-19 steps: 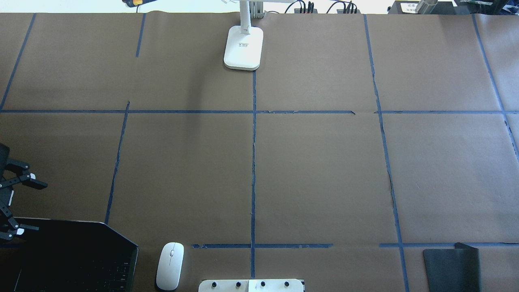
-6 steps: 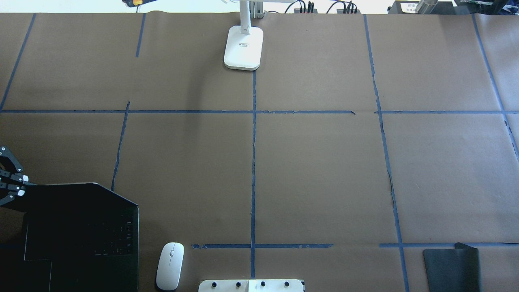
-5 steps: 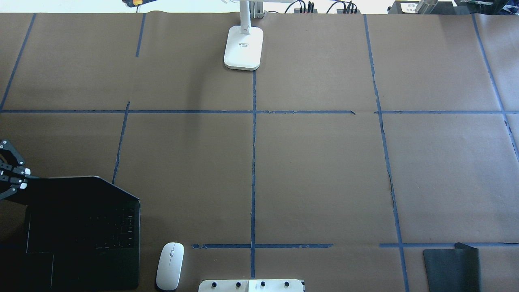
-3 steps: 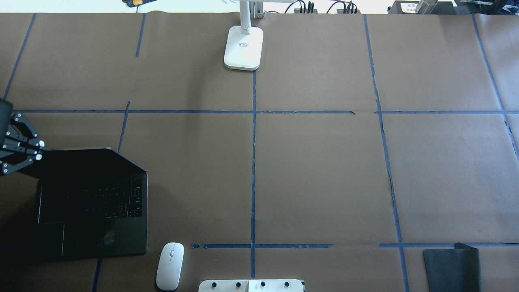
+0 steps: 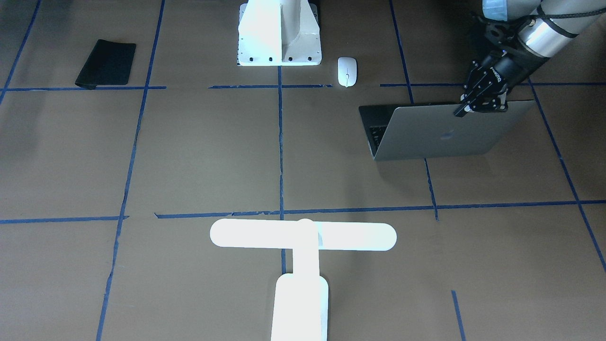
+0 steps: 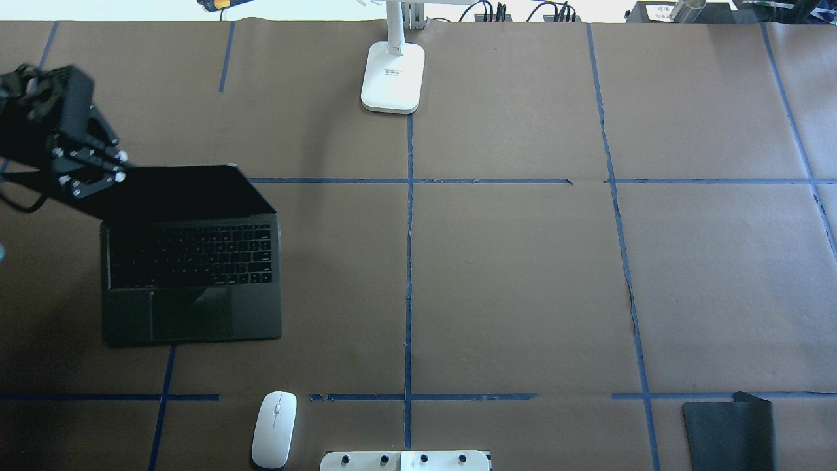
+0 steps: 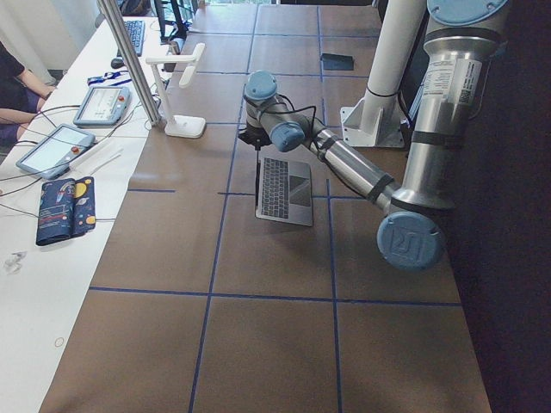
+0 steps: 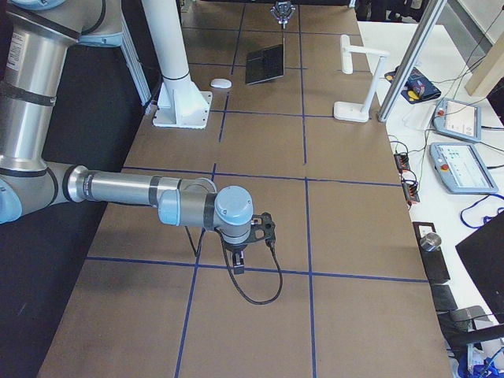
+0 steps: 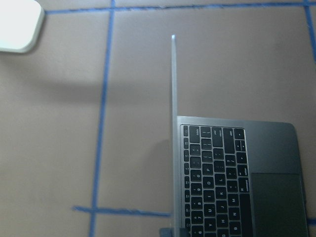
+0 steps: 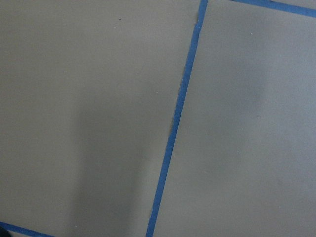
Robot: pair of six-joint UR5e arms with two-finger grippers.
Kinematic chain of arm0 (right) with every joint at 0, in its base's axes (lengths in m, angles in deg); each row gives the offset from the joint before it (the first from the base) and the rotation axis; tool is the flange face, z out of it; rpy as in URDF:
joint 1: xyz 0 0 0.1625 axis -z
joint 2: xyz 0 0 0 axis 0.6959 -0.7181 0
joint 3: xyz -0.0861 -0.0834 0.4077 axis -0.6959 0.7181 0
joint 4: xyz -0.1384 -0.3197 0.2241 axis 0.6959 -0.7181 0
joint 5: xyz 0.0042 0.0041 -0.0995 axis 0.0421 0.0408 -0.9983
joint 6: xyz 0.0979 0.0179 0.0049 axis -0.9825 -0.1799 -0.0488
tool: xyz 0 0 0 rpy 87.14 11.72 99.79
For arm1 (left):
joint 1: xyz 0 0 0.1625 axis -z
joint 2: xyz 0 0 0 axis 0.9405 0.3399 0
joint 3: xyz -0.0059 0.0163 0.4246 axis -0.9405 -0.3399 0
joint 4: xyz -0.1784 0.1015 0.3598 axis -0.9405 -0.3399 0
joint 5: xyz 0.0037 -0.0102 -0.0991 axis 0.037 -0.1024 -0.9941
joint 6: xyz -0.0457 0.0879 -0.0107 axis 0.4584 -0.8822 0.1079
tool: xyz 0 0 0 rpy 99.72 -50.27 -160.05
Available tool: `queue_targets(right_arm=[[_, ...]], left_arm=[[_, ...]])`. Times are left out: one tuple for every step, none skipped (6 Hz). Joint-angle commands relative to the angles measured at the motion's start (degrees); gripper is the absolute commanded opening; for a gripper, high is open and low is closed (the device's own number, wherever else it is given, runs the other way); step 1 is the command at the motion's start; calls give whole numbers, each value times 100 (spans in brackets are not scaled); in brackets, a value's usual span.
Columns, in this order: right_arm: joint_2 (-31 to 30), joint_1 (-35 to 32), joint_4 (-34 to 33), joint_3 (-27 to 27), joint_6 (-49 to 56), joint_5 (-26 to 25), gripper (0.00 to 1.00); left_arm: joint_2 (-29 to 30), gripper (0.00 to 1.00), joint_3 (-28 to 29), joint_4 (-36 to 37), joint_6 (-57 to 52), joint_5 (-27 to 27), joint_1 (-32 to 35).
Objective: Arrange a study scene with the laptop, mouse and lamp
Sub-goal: 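Push the grey laptop with the left gripper toward the white lamp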
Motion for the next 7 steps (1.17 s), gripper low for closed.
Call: queue_targets(right_arm=[[0,0,0,3,-9,0,100],[0,0,0,4,-9,0,100],[0,0,-9,12,0,0,100],[0,0,-9,21,0,0,100],[0,0,-9,21,0,0,100],[0,0,0,21,0,0,100],[0,0,0,21,-9,0,100]], left_arm=[[1408,0,944,529,25,9,-53],[1962,0,1454,486,51,70,-245],[2420,0,1755,477,69,366,-473],[2738,0,2132,468,60,448,-502],[3063,0,2519,355,51,457,-502],[3223,0,2871,-38,60,570,-545],[3372,0,3101,-216,77,867,-668]])
